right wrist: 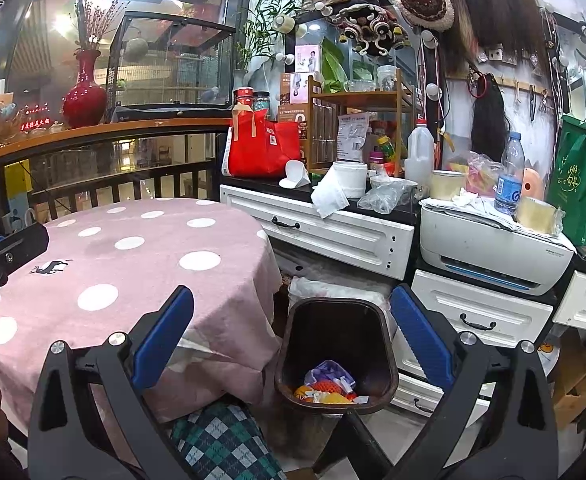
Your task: Collect trash
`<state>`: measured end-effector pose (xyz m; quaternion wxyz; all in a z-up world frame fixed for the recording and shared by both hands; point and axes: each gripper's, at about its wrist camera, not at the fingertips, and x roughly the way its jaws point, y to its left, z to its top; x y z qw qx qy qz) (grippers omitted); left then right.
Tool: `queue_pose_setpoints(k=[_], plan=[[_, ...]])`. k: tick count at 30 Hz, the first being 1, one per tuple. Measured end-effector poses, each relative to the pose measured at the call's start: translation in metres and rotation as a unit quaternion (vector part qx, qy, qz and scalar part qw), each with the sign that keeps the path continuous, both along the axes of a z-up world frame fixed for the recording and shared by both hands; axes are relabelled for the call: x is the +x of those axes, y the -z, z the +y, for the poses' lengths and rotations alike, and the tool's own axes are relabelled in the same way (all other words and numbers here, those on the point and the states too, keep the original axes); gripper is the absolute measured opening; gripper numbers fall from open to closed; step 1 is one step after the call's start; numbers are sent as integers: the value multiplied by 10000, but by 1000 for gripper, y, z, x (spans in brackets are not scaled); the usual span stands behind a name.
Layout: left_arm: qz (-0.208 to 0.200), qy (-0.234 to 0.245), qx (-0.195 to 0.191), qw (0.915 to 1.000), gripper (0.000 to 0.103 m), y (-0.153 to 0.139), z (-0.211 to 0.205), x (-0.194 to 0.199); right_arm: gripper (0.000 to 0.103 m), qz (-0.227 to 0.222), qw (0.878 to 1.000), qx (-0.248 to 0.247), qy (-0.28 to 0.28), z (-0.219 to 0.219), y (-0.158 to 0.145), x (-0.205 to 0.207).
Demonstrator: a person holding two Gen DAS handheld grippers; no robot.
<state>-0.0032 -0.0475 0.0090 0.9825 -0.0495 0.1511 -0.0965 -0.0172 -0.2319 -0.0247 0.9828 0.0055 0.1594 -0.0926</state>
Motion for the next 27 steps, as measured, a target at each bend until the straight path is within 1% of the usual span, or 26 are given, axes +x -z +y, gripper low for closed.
queue_pose_setpoints(k=[27], plan=[[10, -1, -1, 10000, 97, 0, 0, 0, 97, 15, 10000, 18, 3, 0, 1, 0]])
